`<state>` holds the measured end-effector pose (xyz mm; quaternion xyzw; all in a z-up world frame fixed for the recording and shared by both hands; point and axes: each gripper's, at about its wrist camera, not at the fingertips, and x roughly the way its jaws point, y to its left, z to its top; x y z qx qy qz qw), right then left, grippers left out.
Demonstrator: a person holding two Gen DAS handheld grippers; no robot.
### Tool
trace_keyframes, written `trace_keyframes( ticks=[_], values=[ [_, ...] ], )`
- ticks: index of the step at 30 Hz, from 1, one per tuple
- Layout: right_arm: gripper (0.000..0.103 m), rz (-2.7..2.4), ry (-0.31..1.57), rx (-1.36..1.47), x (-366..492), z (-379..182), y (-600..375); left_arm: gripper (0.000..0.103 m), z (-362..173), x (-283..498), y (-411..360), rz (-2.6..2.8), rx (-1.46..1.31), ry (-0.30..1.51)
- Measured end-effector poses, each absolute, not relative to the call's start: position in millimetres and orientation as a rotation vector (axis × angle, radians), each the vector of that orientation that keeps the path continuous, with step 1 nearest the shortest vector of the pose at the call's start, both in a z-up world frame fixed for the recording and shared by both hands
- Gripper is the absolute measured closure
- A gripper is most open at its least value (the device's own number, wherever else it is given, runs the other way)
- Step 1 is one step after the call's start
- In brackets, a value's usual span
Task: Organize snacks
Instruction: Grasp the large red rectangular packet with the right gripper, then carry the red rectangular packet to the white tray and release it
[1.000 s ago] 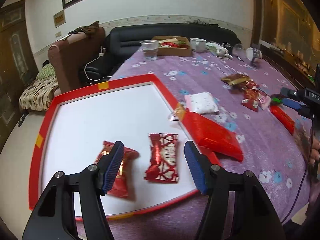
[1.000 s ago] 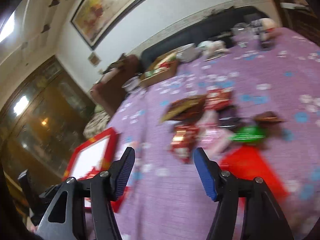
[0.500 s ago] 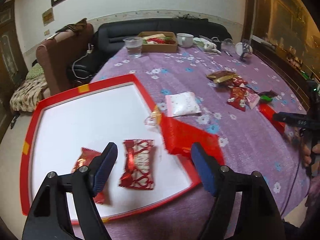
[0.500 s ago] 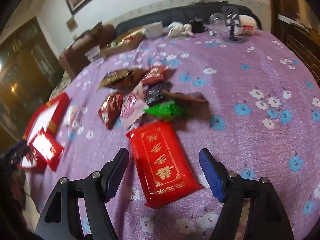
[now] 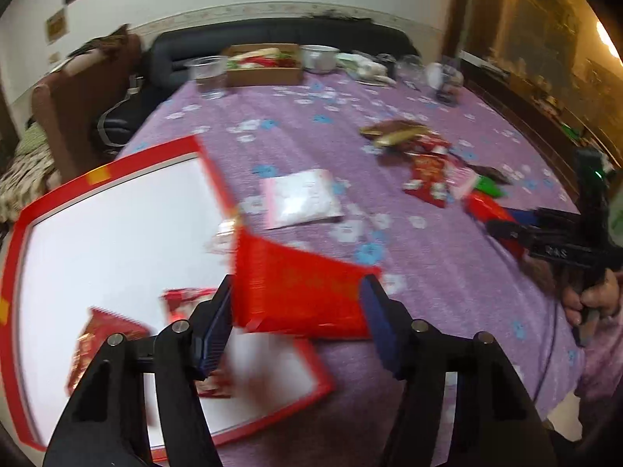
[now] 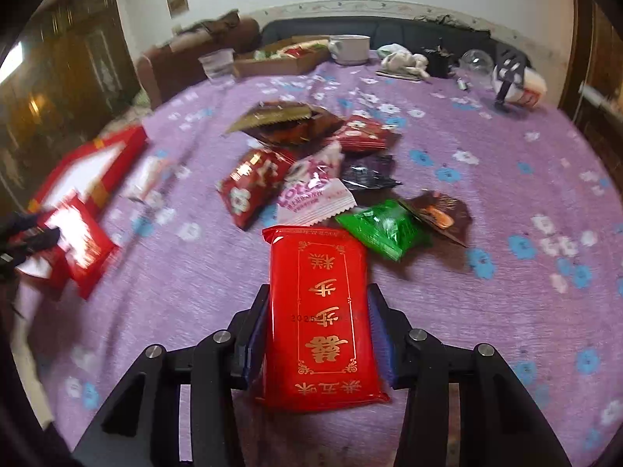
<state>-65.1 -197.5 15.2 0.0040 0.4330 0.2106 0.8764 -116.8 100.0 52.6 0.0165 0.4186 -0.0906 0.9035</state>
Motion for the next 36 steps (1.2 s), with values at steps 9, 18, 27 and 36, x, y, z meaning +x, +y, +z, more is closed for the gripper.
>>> trace_keyframes(
  ticks=[9, 18, 27, 36],
  values=[
    [0.055, 0.473, 0.904, 0.106, -61.8, 16.0, -206.8, 0.041, 65.0, -113.0, 13.1, -0.362, 0.202, 0.784],
    [0.055, 0.468, 0.904, 0.095, -62.7, 15.7, -205.1, 0.041, 47.9, -76.6, 25.1, -0.292, 0.144, 0.871],
    [0.055, 0.46, 0.903, 0.065, -63.6, 15.7, -201.7, 0.085, 18.3, -78.1, 21.7, -0.269, 0.135, 0.932],
    [0.056, 0.537, 0.933, 0.174, -65.6, 17.4, -205.8, 0.094, 32.0, -88.0, 34.7, -0.324, 0.05, 0.888]
  ],
)
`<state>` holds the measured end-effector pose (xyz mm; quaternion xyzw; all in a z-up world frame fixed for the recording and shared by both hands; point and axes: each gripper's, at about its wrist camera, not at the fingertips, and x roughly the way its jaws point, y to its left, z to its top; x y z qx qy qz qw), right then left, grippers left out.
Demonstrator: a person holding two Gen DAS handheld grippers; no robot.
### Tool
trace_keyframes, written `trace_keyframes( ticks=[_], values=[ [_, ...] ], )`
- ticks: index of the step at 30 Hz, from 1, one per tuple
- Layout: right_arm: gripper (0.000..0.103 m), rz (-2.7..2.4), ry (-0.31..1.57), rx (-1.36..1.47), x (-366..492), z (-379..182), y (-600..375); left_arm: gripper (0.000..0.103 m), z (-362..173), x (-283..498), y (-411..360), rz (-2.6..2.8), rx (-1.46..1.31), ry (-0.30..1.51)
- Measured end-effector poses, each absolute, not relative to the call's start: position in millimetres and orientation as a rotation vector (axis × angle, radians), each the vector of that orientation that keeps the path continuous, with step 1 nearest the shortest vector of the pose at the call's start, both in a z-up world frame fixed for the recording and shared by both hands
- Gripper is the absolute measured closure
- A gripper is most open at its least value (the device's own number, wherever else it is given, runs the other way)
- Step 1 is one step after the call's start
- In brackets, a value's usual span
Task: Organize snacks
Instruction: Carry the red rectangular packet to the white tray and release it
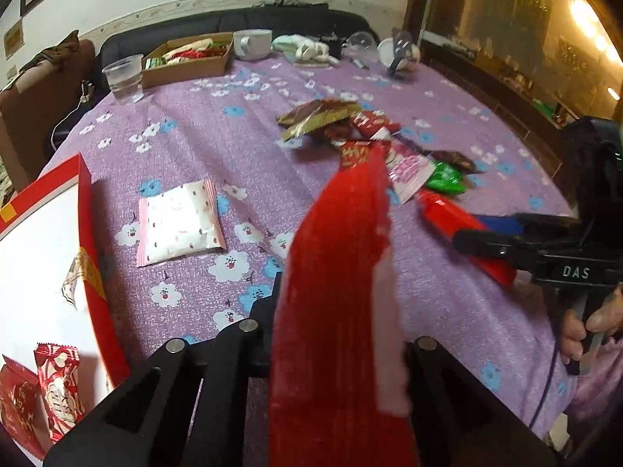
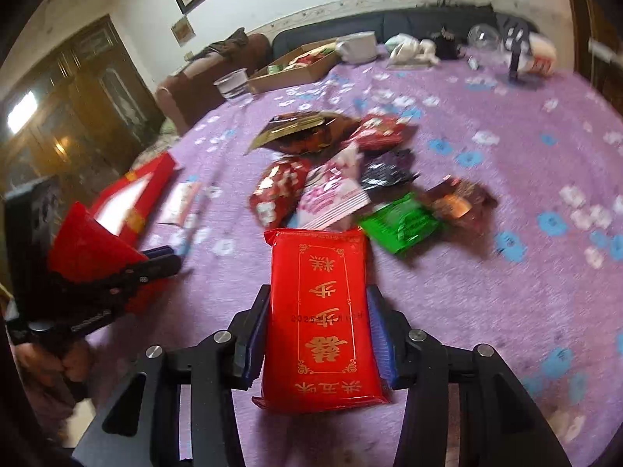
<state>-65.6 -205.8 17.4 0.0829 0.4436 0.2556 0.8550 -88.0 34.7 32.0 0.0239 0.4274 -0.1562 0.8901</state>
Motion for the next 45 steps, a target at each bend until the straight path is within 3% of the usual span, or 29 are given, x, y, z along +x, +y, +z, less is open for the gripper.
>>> trace_keyframes(
  ticks=[10, 16, 25, 37, 38, 40, 42, 44, 45],
  values=[
    [0.057, 0.783, 0.924, 0.485, -68.0, 38.5, -189.8, 0.094, 71.3, -112.0, 61.2, -0.343, -0.007, 0.78],
    [0.057, 0.854, 0.944, 0.466, -62.8, 53.9, -133.0, 0.093, 93.1, -130.6, 111.0, -0.226, -0.05, 0.716],
    [0.057, 0.991, 1.024, 0.412, -55.8, 51.9, -20.4, 0.093, 82.0, -138.9, 192.9, 0.013, -0.096, 0.739],
    [0.054, 1.016, 1.054, 0.33, -53.8, 48.8, 64.0, 0.092, 57.5, -139.8, 224.2, 0.185, -0.06, 0.791],
    [0.054, 1.019, 1.052, 0.327, -54.0, 49.8, 68.0, 0.09, 57.8, -140.8, 226.2, 0.209, -0.053, 0.785],
    [0.053, 1.039, 1.035, 0.327, -57.5, 53.2, 70.7, 0.077, 58.8, -140.6, 227.9, 0.268, -0.031, 0.779],
    [0.049, 1.076, 1.007, 0.34, -60.2, 58.7, 69.1, 0.039, 63.7, -143.5, 229.1, 0.32, -0.008, 0.746],
    [0.043, 1.08, 0.961, 0.356, -60.9, 64.0, 59.2, 0.027, 70.8, -147.7, 228.7, 0.356, 0.004, 0.694],
    [0.043, 1.072, 0.941, 0.364, -60.2, 66.2, 51.8, 0.027, 73.5, -149.0, 229.5, 0.356, 0.01, 0.676]
  ],
)
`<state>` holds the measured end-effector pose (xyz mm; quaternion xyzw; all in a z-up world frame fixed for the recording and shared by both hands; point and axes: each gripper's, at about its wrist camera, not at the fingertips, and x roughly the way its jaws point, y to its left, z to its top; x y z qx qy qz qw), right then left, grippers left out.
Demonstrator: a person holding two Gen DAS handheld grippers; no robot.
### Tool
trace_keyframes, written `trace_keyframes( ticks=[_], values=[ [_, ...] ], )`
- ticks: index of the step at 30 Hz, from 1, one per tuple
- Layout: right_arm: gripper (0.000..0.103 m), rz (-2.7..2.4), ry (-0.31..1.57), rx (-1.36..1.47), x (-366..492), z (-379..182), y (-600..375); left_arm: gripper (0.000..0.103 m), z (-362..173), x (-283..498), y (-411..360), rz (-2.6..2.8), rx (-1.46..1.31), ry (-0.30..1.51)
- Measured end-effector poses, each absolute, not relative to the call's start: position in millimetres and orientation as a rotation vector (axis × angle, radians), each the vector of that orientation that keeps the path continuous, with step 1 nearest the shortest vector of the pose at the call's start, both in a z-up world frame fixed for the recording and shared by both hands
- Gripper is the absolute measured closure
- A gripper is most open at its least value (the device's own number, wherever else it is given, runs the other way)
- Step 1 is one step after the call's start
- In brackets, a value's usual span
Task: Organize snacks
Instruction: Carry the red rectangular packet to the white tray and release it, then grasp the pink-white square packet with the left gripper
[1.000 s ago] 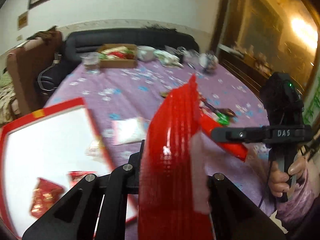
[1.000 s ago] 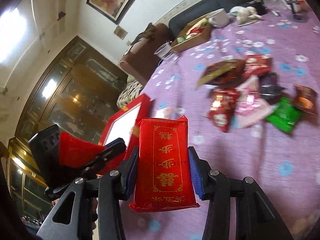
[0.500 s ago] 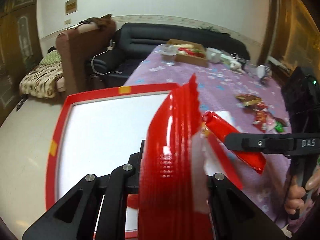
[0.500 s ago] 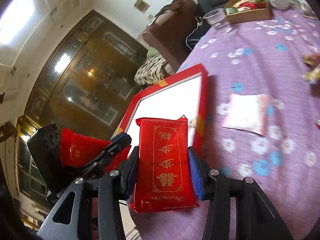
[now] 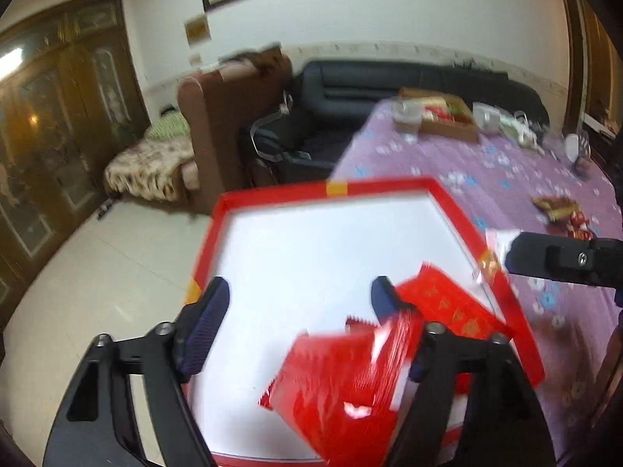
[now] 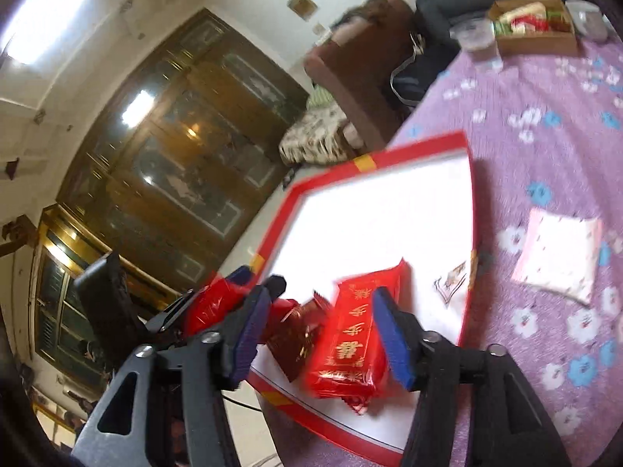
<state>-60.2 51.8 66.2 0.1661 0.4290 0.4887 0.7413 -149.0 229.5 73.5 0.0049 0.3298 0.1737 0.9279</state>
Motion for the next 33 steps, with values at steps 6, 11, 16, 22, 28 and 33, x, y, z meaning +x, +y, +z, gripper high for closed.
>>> trace_keyframes(
  ticks=[6, 11, 16, 22, 28, 33],
  values=[
    [0.043, 0.945, 0.9, 0.467, -42.3, 63.4, -20.7, 0.027, 81.1, -146.6, 205.4, 0.268, 0.049, 0.649],
    [0.042, 0.789, 0.844, 0.564, -23.0, 63.2, -98.6, 0.027, 79.0, -136.2, 169.6, 0.182, 0.11, 0.674],
    [0.04, 0.681, 0.83, 0.648, -5.8, 59.9, -161.6, 0.027, 81.0, -116.6, 132.7, 0.079, 0.157, 0.703],
    [0.04, 0.622, 0.87, 0.781, 14.7, 38.4, -213.5, 0.027, 78.6, -82.6, 101.9, 0.014, 0.219, 0.765],
    [0.043, 0.485, 0.978, 0.715, 29.4, 16.7, -214.8, 0.027, 69.0, -59.0, 88.2, -0.015, 0.223, 0.828],
    [0.043, 0.392, 0.953, 0.577, 31.9, 18.4, -207.5, 0.027, 66.0, -51.8, 81.7, -0.023, 0.247, 0.848]
  ],
)
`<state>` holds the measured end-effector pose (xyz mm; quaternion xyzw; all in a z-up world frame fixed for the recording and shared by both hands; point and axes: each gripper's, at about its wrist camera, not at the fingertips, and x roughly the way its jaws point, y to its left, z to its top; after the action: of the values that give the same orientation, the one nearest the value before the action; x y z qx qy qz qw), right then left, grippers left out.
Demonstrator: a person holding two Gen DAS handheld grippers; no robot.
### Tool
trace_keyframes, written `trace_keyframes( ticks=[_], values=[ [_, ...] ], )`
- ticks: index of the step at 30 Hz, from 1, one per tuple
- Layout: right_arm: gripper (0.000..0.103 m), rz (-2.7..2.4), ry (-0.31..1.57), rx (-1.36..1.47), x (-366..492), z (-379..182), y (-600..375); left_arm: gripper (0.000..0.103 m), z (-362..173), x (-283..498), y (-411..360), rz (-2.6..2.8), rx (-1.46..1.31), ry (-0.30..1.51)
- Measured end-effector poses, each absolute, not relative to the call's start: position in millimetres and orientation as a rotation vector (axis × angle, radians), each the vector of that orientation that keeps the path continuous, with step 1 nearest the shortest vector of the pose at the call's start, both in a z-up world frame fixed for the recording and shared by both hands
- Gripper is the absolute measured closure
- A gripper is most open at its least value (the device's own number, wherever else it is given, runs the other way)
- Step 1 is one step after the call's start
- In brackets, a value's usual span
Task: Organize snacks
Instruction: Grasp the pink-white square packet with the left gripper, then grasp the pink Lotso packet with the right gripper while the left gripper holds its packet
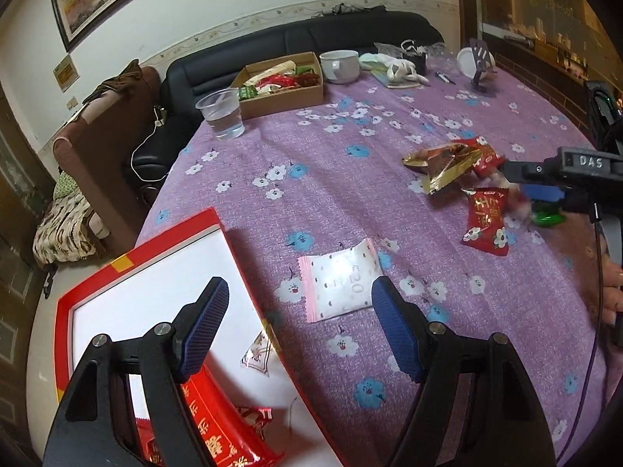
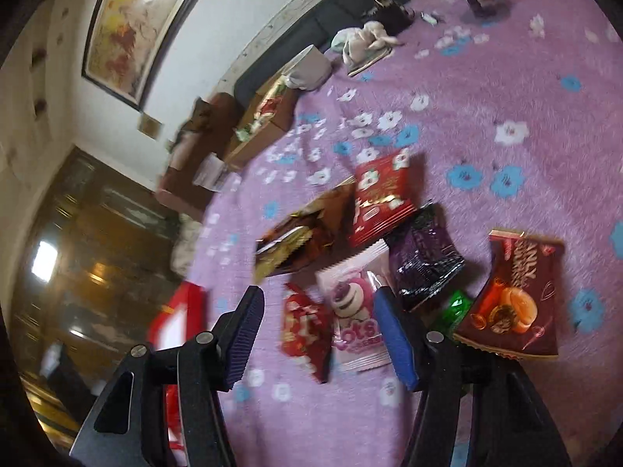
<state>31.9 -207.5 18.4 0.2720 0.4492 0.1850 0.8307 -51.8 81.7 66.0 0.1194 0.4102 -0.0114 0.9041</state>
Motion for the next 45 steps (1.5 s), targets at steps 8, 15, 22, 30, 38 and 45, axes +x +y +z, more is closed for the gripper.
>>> trace_keyframes(
  ticks=[8, 15, 22, 30, 38, 45],
  values=[
    [0.044, 0.223, 0.946, 0.207, 26.2, 14.5, -176.8, 0.027, 62.6, -48.1, 78.8, -0.027, 0.263, 0.871],
    [0.061, 0.189, 0.935, 0.248, 25.3, 15.2, -187.9, 0.027, 57.9, -41.3, 70.3, -0.06, 0.273, 0.888],
    [0.067, 0.185, 0.945, 0.287, 26.7, 13.7, -193.6, 0.027, 47.0, -24.1, 67.1, -0.071, 0.231, 0.947],
    [0.066, 0.19, 0.958, 0.328, 25.3, 13.4, -198.0, 0.027, 24.7, -2.0, 58.1, -0.038, 0.212, 1.02],
    [0.066, 0.192, 0.967, 0.343, 23.3, 14.5, -199.1, 0.049, 16.7, 5.6, 60.3, -0.055, 0.133, 1.056],
    [0.069, 0.218, 0.975, 0.38, 20.8, 14.1, -201.3, 0.067, 18.6, 0.4, 47.6, -0.072, 0.194, 1.032]
  ],
)
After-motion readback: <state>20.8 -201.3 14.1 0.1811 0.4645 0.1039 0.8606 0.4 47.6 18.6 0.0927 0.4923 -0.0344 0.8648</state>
